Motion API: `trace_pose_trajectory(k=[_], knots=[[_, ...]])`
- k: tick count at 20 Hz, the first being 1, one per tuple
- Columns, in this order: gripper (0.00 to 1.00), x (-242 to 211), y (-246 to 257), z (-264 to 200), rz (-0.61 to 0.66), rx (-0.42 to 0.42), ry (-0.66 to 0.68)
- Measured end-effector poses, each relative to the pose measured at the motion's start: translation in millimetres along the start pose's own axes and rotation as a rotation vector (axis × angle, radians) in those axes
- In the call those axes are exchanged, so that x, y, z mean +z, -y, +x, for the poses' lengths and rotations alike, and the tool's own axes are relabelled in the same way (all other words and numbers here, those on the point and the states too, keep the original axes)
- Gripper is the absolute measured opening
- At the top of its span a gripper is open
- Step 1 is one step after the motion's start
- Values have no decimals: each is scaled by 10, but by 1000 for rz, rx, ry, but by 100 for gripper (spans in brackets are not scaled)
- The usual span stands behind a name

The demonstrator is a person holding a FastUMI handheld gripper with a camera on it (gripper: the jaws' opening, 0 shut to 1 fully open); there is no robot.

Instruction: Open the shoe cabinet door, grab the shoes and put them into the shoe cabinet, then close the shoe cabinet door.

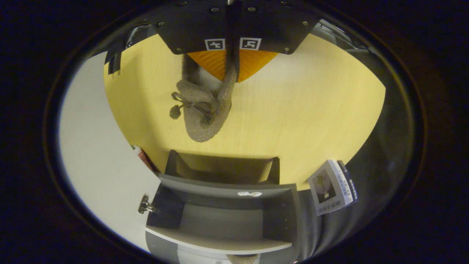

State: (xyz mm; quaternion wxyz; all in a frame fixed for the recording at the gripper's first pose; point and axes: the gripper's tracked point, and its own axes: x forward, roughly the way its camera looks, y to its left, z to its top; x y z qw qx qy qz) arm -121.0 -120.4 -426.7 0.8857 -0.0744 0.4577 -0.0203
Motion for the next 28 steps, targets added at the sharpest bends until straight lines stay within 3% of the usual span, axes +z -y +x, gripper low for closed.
trace_pose_trajectory(k=[9,16,28], knots=[[0,1361,198,-720,112,-127,279],[0,2421,380,-1138,59,-175,462],[0,4282,664,-733,-53,-187,609]])
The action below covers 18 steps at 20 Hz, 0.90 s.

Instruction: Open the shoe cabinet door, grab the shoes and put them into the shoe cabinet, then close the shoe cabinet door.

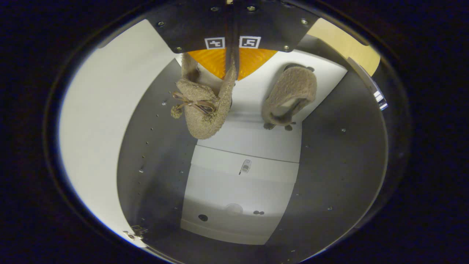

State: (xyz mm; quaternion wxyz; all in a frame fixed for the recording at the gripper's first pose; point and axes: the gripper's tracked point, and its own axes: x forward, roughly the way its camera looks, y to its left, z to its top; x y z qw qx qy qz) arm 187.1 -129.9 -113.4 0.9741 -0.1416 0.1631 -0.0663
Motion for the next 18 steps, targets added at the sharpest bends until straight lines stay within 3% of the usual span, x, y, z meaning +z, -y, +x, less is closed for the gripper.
trace_pose_trajectory(k=[8,13,18], knots=[[0,107,-118,643,-37,26,-7],[0,117,-111,760,-39,22,-2],[14,143,-139,780,-10,37,1]])
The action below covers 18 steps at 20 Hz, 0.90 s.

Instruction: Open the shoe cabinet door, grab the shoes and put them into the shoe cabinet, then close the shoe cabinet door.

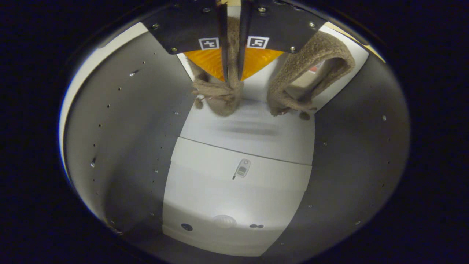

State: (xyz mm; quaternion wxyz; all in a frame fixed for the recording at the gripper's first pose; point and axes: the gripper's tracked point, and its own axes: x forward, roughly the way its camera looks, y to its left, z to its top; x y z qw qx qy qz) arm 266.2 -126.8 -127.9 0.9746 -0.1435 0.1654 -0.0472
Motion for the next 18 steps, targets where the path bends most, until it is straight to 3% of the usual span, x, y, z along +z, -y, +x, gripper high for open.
trace_pose_trajectory(k=[3,9,18], knots=[[8,21,18,-71,-1,-10,2],[9,192,33,-469,18,-27,51],[9,280,129,-1675,92,-70,115]])
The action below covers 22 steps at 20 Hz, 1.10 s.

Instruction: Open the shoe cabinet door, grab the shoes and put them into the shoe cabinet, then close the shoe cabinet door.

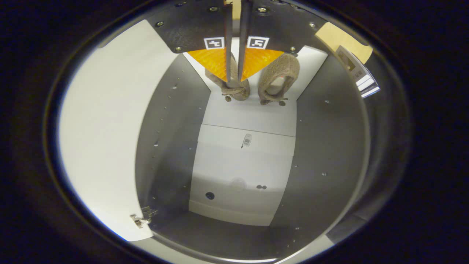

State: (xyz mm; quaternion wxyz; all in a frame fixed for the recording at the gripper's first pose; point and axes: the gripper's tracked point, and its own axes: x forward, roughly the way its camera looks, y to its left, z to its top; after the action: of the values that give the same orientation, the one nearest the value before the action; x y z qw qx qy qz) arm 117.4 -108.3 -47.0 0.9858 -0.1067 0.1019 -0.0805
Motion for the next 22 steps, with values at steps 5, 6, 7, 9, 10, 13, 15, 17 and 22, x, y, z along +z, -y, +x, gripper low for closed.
trace_pose_trajectory(k=[5,6,7,9,10,13,15,17,22], knots=[[8,65,113,-730,28,-6,31],[9,68,152,-863,31,-5,36],[9,83,188,-986,35,-5,44],[8,119,264,-1173,41,-6,57],[8,152,317,-1267,45,-6,67],[8,204,513,-1583,53,14,99],[8,250,655,-1848,61,39,112],[9,258,815,-2071,66,59,124],[11,256,1300,-2618,70,97,158]])
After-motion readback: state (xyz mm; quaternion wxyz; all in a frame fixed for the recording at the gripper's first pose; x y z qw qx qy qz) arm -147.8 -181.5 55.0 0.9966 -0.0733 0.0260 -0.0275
